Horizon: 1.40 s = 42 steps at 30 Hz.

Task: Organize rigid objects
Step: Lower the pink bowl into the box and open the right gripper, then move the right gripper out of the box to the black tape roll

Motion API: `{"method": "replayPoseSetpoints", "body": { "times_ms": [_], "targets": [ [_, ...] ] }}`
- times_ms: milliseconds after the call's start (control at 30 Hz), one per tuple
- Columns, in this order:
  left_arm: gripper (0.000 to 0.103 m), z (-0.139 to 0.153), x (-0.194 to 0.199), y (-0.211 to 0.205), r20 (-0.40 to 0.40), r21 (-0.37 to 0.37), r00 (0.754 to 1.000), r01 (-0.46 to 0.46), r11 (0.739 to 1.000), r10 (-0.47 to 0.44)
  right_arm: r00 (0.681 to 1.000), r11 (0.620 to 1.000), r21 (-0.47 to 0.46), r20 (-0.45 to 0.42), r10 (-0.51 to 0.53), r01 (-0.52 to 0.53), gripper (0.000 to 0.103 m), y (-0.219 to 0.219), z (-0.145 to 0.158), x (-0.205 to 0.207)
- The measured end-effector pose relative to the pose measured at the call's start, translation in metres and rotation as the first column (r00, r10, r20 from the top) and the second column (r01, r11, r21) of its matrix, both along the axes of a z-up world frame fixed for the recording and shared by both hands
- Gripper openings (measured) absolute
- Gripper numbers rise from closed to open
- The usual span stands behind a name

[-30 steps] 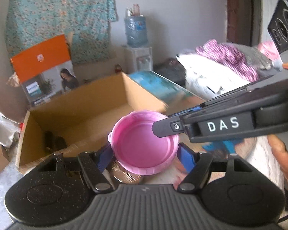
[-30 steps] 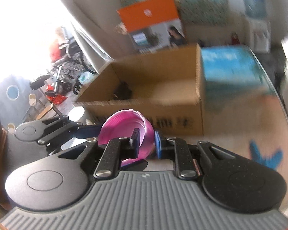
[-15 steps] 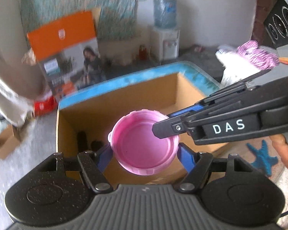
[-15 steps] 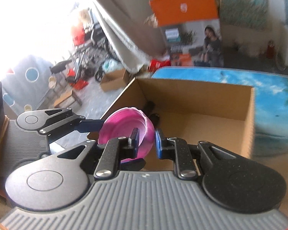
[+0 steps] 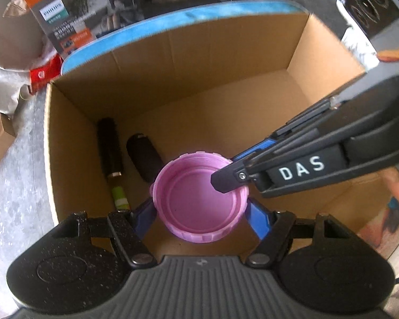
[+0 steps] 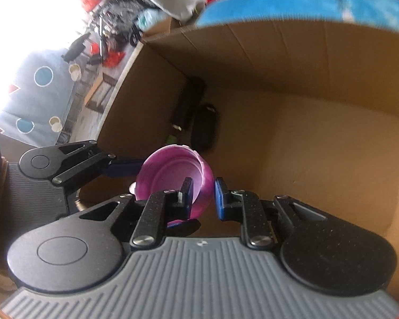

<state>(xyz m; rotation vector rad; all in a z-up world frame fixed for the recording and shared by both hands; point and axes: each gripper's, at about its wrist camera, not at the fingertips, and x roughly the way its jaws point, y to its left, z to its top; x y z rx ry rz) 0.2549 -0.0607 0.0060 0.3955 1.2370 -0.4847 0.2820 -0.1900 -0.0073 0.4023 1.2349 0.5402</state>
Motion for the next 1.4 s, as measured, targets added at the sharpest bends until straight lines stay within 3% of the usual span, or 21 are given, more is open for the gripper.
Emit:
{"method": "replayPoseSetpoints", "body": {
  "times_ms": [233,433,500,667,767,967,1067,1167,1267,1400],
  "targets": [
    [0.079,-0.01,0.007,0.002,-0.05,0.039,0.999,0.012,0.999,-0.01,0.992,0.999,0.009,-0.118,0.038,-0.037,0.02,0.012,-0.034,0.018],
    [0.079,0.007,0.002,0.006,-0.036,-0.009,0.999,-0.007,1.0,0.007,0.988,0.999,0.028,-0.147,0.036,-0.032,0.022,0.018,-0.041,0.025],
    [0.079,0.017,-0.003,0.01,-0.012,-0.029,1.0,-0.016,0.999,0.015,0.99,0.999,0.036,-0.137,0.022,-0.017,0.028,0.014,-0.037,0.024],
    [0.08,0.052,-0.027,0.021,0.033,-0.137,0.998,-0.049,0.989,0.054,0.998,0.995,0.089,-0.042,-0.038,0.042,0.035,-0.006,-0.005,0.002],
    [0.083,0.078,-0.049,0.029,0.089,-0.214,0.992,-0.064,0.975,0.085,0.994,0.988,0.128,0.06,-0.092,0.084,0.038,-0.026,0.023,-0.028],
    [0.087,0.111,-0.1,0.04,0.186,-0.349,0.969,-0.088,0.933,0.161,0.93,0.963,0.214,0.293,-0.223,0.164,0.041,-0.071,0.073,-0.121],
    [0.088,0.104,-0.124,0.047,0.178,-0.412,0.964,-0.111,0.905,0.199,0.879,0.945,0.234,0.367,-0.304,0.229,0.042,-0.088,0.079,-0.171],
    [0.088,0.087,-0.15,0.05,0.18,-0.423,0.959,-0.125,0.897,0.218,0.841,0.923,0.272,0.398,-0.366,0.273,0.043,-0.097,0.071,-0.216],
    [0.088,0.066,-0.173,0.051,0.194,-0.392,0.96,-0.113,0.913,0.202,0.823,0.917,0.257,0.415,-0.389,0.304,0.043,-0.09,0.052,-0.253],
    [0.09,0.03,-0.199,0.043,0.216,-0.314,0.966,-0.072,0.947,0.145,0.83,0.928,0.198,0.417,-0.37,0.314,0.043,-0.076,0.025,-0.277]
  ]
}}
